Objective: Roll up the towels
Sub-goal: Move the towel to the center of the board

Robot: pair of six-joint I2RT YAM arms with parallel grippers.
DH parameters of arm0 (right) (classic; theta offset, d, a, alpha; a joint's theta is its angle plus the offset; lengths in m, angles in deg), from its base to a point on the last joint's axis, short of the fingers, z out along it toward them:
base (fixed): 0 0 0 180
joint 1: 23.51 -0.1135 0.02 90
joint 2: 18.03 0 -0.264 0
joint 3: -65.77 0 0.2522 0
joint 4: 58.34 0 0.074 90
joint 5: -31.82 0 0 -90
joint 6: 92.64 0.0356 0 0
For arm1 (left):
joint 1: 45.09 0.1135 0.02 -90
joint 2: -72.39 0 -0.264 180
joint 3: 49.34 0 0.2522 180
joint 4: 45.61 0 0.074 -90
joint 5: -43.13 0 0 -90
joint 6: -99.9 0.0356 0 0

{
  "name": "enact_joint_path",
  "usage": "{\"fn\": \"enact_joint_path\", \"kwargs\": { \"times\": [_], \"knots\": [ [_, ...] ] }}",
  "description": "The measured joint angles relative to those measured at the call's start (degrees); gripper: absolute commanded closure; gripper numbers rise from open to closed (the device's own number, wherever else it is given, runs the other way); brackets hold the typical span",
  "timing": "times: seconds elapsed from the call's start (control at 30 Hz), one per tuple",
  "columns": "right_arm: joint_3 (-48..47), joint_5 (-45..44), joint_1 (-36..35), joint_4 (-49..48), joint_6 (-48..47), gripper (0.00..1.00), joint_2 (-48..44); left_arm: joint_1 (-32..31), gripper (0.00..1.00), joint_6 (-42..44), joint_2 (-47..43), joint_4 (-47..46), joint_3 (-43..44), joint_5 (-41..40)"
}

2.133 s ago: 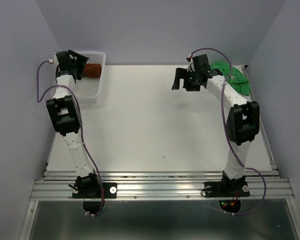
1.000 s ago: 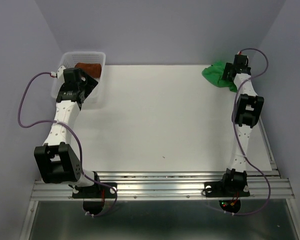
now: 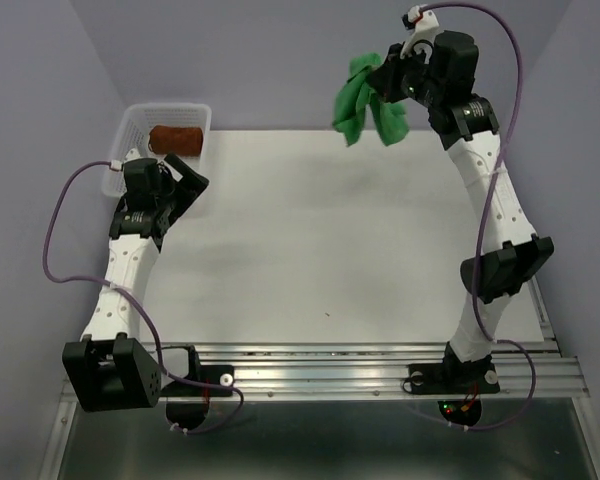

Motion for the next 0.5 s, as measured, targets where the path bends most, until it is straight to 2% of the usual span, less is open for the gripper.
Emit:
{"fn": "enact_joint_path", "kwargs": {
  "times": [0.07,0.17,0.23,0.27,0.3,0.33,0.43,0.5],
  "knots": [
    [3.54,4.2,-0.98,-1.03,0.92,0.89,-4.48,0.0,0.01,0.0,-1.46,0.39,-0.59,0.48],
    [13.66,6.82,0.85,-2.97,2.01,0.82,-11.63,0.02,0.01,0.0,-4.15,1.22,-1.07,0.87],
    [23.06,6.8,2.1,-3.72,2.82,0.7,-16.02,0.02,0.01,0.0,-5.49,1.64,-1.09,0.83],
    [28.46,5.88,2.58,-4.63,3.28,0.34,-17.9,0.02,0.01,0.0,-6.27,1.88,-1.18,0.79],
    [34.38,4.52,2.8,-5.31,3.41,0.08,-19.78,0.02,0.01,0.02,-6.67,2.01,-1.33,0.79],
    [39.45,2.91,2.86,-4.0,4.2,0.0,-21.03,0.02,0.01,0.02,-7.13,2.27,-1.68,0.79],
    [54.29,-4.92,2.86,-3.54,5.84,0.0,-22.93,0.02,0.01,0.26,-7.37,2.71,-3.15,1.07],
    [62.25,-11.02,2.82,0.11,7.89,0.0,-23.04,-0.17,0.01,0.5,-7.21,3.06,-5.46,1.36]
  ]
}}
